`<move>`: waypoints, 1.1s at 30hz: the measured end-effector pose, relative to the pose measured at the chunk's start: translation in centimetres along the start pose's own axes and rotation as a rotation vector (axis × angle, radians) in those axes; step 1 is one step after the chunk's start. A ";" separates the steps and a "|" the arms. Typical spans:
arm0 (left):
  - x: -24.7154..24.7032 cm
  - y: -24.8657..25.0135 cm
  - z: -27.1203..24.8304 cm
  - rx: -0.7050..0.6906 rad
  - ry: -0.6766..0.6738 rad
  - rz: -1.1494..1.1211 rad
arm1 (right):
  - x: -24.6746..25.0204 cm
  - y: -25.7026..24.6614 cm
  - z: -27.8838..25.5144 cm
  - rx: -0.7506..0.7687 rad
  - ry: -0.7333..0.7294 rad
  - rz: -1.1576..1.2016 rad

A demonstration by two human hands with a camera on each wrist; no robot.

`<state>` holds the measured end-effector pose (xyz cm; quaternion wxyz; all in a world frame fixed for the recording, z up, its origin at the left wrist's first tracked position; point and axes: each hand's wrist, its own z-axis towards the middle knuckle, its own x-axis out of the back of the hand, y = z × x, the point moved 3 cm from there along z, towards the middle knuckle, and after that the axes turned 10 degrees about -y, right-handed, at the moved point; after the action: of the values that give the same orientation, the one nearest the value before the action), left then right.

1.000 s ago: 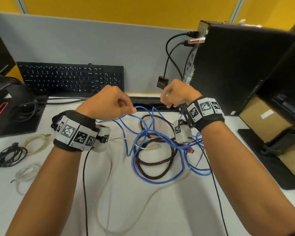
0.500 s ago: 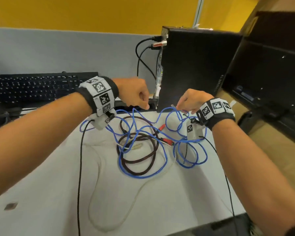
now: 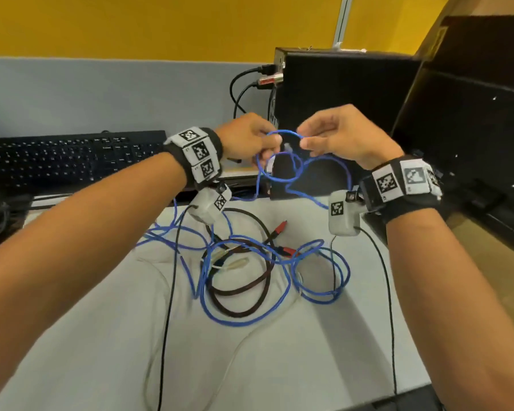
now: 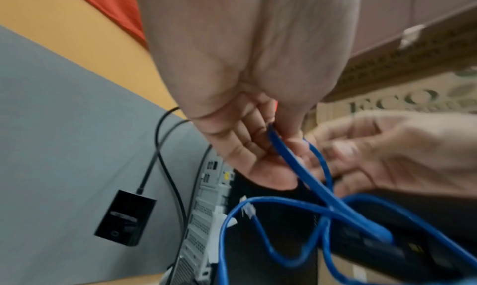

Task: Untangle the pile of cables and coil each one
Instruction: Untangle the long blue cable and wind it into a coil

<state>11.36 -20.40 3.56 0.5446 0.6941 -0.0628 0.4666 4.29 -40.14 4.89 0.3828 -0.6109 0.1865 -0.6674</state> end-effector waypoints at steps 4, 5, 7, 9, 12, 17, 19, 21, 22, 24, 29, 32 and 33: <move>3.5 -1.4 -1.9 -0.075 0.218 -0.264 | 0.0 1.9 0.3 -0.172 0.069 -0.229; 4.0 -1.7 -2.4 -0.089 0.255 -0.319 | -0.9 1.9 0.3 -0.177 0.025 -0.152; 4.6 -2.1 -3.3 -0.091 0.316 -0.377 | -3.0 1.2 0.4 -0.148 -0.106 0.159; 5.0 -2.4 -4.1 -0.049 0.381 -0.380 | -4.1 -0.2 0.8 -0.081 -0.147 0.435; 5.5 -3.2 -5.3 0.050 0.463 -0.391 | -4.5 -1.9 2.0 -0.036 -0.139 0.634; 6.4 -5.3 -7.5 0.153 0.650 -0.608 | -6.2 -3.5 4.0 0.001 -0.191 0.508; 6.5 -6.2 -8.3 0.172 0.709 -0.705 | -7.5 -4.1 5.0 -0.034 -0.158 0.457; 6.6 -7.0 -8.8 0.180 0.741 -0.760 | -8.9 -4.8 5.9 -0.072 -0.137 0.479; 6.6 -7.2 -9.0 0.171 0.747 -0.783 | -9.7 -5.4 6.4 -0.076 -0.156 0.493; 6.6 -7.4 -9.4 0.145 0.733 -0.829 | -11.1 -6.4 7.3 -0.058 -0.215 0.474; 7.3 -8.0 -10.6 0.105 0.698 -0.870 | -12.9 -7.4 9.9 0.069 -0.080 0.389; 7.5 -9.4 -12.3 0.148 0.684 -0.766 | -12.7 -7.0 10.8 0.102 0.073 0.480; 7.5 -9.9 -12.9 0.166 0.668 -0.704 | -12.5 -6.7 11.0 0.111 0.128 0.512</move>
<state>13.93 -2.75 1.63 0.6025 0.5266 0.3909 0.4548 12.40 -24.25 3.27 0.5593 -0.4785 0.3220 -0.5955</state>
